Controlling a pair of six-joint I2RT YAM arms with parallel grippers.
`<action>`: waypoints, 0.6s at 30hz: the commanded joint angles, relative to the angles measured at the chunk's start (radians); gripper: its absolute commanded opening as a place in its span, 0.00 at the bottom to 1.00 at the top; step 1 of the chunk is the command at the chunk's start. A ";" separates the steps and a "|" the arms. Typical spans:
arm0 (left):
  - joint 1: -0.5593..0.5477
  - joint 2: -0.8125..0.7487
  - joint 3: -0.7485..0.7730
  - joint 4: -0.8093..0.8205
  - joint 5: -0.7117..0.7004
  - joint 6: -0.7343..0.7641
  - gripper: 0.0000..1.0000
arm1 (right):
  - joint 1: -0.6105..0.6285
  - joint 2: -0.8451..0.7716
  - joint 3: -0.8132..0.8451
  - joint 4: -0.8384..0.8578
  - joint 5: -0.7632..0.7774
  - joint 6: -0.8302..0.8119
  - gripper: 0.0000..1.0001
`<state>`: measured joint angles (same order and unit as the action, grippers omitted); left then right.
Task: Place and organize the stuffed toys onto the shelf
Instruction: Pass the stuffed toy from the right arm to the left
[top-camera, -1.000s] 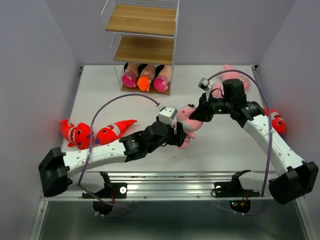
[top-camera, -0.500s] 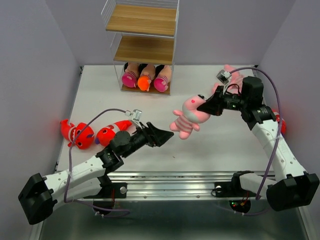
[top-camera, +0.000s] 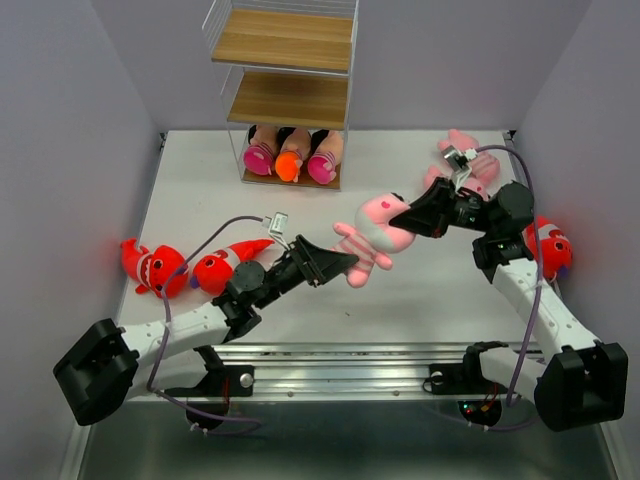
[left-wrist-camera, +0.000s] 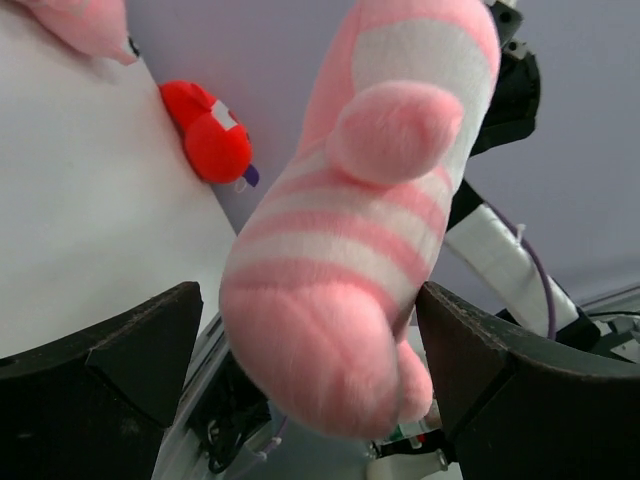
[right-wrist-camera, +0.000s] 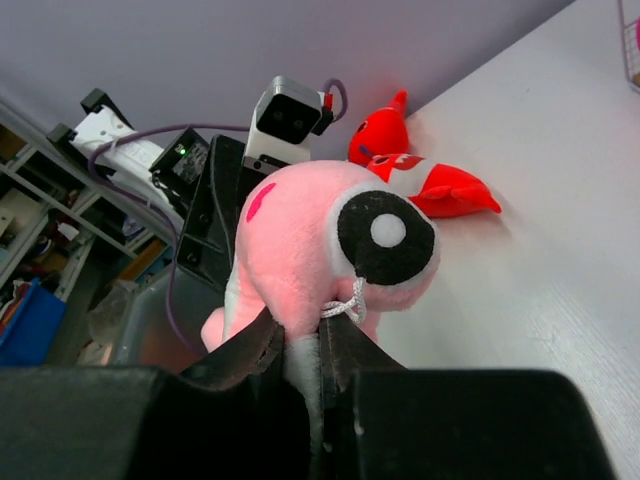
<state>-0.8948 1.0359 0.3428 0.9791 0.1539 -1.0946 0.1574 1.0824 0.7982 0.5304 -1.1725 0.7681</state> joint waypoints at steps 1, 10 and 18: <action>0.004 0.004 0.081 0.148 0.042 -0.021 0.97 | -0.004 -0.018 -0.022 0.307 -0.024 0.186 0.01; 0.004 0.032 0.082 0.205 0.072 -0.053 0.57 | -0.004 -0.047 -0.083 0.319 0.000 0.174 0.01; 0.004 -0.036 0.123 0.048 0.047 0.045 0.00 | -0.004 -0.058 -0.060 0.165 0.004 0.010 0.10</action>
<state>-0.8948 1.0657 0.3912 1.0561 0.2024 -1.1236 0.1566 1.0496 0.7189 0.7425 -1.1778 0.8753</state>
